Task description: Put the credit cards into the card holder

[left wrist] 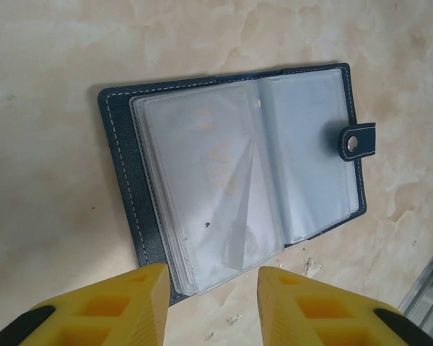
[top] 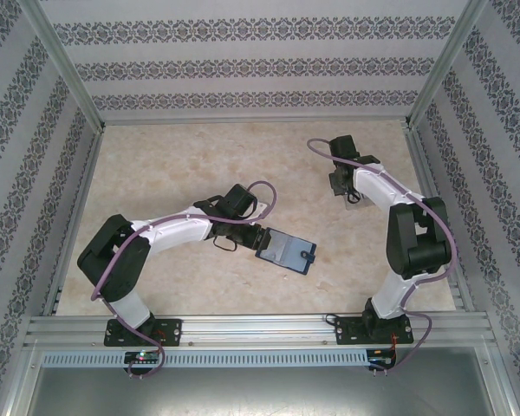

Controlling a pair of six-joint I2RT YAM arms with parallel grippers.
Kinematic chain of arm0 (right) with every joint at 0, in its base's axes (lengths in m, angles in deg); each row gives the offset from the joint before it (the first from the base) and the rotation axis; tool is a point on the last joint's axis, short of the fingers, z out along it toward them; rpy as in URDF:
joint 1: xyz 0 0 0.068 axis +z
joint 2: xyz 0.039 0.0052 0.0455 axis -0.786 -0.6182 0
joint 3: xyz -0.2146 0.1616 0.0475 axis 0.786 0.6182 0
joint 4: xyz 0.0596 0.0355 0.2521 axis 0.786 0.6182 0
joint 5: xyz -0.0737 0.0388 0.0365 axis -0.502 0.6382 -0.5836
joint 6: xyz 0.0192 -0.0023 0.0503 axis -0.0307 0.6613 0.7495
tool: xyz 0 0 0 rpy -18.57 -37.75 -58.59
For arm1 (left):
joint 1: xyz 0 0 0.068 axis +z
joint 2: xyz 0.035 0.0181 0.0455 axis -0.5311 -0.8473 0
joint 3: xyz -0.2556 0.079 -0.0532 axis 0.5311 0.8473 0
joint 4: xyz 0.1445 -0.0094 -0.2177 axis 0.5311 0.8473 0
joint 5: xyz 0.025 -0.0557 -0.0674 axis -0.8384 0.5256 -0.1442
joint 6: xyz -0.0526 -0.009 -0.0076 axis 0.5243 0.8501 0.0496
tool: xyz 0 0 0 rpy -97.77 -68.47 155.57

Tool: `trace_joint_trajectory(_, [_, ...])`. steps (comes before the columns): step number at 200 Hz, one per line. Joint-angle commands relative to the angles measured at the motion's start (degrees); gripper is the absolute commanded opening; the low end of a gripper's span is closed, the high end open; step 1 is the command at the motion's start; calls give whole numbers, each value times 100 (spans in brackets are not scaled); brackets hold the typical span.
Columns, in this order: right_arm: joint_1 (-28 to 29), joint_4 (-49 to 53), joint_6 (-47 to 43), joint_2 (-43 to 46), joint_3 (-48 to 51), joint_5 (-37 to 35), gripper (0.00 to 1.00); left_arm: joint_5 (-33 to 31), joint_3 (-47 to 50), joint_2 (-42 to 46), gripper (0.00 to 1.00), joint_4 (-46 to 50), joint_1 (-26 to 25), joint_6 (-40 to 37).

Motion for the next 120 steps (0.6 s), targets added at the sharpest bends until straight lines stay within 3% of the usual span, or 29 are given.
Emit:
trace_joint_trajectory(1, [-46, 154, -29, 66, -108, -518, 47, -175, 33, 141, 38, 167, -34, 9])
trace_joint_trajectory(120, [-106, -25, -69, 283, 27, -795, 39, -297, 179, 159, 38, 62, -27, 97])
